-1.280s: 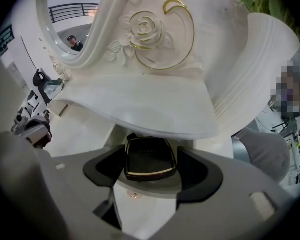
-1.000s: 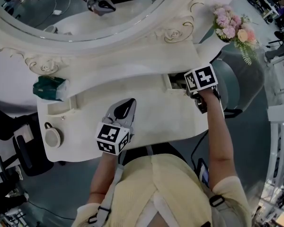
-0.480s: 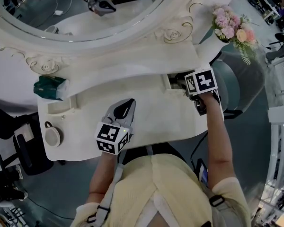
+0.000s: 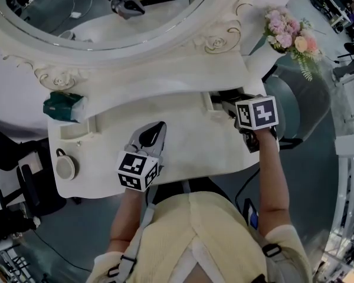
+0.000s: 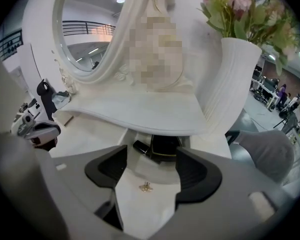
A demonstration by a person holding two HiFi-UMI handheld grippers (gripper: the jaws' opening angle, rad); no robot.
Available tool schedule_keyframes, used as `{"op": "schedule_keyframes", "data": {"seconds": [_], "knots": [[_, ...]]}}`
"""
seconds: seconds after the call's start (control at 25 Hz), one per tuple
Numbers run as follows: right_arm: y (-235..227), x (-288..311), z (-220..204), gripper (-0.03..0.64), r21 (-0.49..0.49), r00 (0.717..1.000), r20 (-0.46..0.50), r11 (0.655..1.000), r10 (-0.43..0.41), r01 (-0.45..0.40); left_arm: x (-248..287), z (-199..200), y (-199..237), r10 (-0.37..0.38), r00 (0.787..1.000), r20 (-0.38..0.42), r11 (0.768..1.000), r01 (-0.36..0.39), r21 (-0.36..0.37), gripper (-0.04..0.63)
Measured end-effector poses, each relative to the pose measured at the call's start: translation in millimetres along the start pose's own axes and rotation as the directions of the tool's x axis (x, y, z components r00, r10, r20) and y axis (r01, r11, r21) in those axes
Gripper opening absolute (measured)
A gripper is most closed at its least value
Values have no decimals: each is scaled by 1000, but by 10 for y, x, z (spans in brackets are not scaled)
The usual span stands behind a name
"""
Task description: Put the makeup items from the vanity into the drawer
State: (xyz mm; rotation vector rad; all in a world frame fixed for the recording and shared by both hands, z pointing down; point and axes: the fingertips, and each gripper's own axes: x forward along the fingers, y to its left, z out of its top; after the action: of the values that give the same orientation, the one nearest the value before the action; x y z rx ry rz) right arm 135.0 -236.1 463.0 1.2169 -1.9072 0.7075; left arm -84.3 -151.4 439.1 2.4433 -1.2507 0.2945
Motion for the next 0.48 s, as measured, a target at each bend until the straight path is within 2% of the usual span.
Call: {"op": "schedule_keyframes", "data": {"seconds": [0.32,0.48], "knots": [[323,-301,79,252,-14,990,116,996,84,-83,-52,54,34,25,1000,14,1000,-24,-5,2],[405,-387,68,233,-29,985,144,996,92,-88,-75,71,40,22,1000,20,999,-21,-24,2]]}}
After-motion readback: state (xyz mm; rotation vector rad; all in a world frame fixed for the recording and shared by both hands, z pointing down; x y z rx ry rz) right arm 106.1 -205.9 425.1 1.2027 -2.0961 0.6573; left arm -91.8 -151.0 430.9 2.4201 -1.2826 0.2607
